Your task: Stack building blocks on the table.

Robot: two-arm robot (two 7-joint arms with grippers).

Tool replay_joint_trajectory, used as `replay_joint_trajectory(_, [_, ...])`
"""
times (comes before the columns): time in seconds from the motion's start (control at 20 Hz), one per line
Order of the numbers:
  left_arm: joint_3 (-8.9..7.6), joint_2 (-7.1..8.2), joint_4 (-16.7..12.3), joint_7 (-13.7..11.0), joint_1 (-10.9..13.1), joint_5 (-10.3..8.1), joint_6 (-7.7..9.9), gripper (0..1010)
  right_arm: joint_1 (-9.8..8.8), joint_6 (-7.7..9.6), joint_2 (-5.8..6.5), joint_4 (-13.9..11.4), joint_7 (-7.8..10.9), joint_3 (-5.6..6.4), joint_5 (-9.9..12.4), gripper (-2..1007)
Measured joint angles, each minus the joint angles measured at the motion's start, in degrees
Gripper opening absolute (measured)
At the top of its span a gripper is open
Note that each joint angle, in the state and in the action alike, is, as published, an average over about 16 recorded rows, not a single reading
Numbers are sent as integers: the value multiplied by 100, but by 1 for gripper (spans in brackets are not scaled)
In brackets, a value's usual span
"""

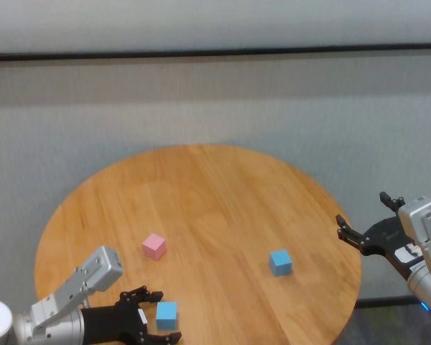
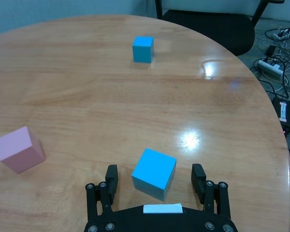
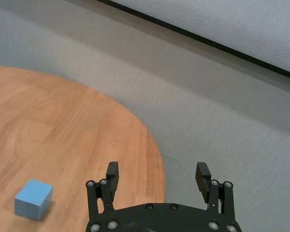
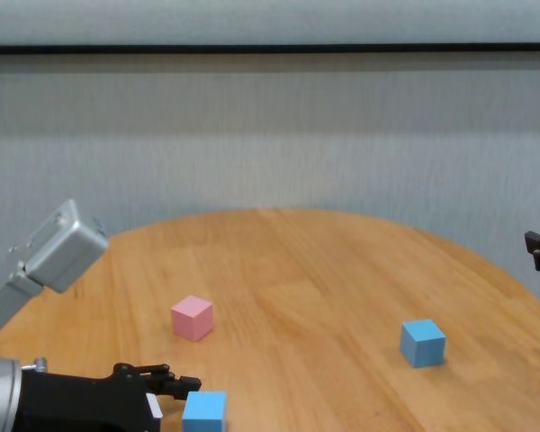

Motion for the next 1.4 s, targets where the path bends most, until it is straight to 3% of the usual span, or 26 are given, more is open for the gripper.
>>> replay_joint_trajectory(0.9, [22,-77,113,5,-55,-50,41,986,0,0,0,0,0,0,0,1001])
replay_joint_trajectory(1.4, [35,-92,132,24,-61,-39,20,822,0,0,0,0,0,0,0,1001])
